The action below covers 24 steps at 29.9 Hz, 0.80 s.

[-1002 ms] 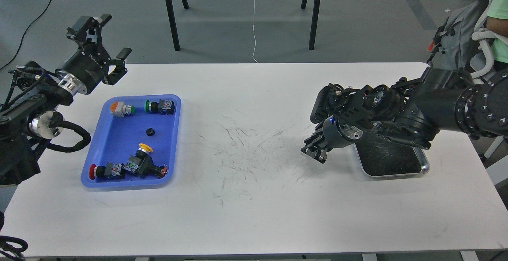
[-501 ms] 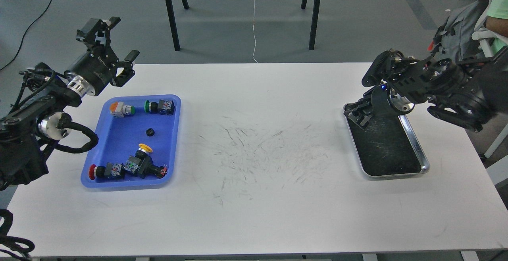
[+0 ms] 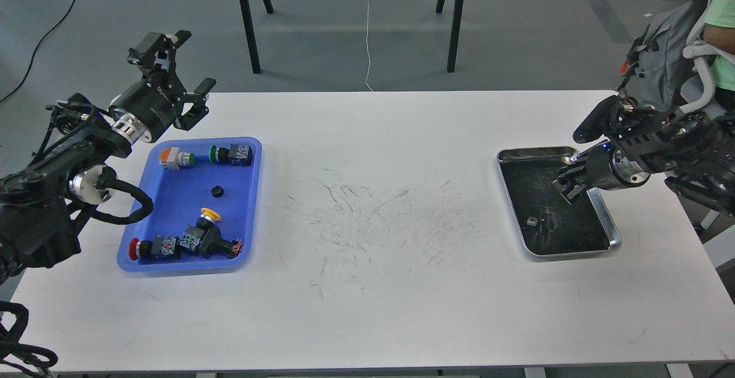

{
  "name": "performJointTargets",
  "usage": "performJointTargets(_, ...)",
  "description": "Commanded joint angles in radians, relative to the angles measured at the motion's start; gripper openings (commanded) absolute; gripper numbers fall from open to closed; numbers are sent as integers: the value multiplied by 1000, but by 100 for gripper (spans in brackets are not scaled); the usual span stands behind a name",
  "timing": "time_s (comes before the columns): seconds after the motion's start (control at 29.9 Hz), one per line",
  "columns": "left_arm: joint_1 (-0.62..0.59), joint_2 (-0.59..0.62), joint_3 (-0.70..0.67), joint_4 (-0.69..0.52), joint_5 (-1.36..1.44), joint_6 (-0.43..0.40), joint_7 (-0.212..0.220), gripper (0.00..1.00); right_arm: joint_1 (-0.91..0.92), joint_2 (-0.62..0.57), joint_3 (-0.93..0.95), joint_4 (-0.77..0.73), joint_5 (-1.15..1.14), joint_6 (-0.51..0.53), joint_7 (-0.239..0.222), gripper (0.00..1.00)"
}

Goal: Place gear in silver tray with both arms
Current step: 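Move the gear over the silver tray and lower it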

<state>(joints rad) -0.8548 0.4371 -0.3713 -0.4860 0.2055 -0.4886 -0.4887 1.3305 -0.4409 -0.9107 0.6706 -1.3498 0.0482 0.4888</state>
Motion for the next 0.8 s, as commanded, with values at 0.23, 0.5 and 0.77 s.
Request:
performJointTargets(0.23,2,-11,0,0,0,0,0,100,-37,8,6,-55,1,-5,0,2)
performJointTargets(0.5,2,-11,0,0,0,0,0,100,-43,25,32,-65,0,-5,0,2)
performJointTargets(0.77,3,-11,0,0,0,0,0,100,-60,30,33,-74,1,-7,0,6)
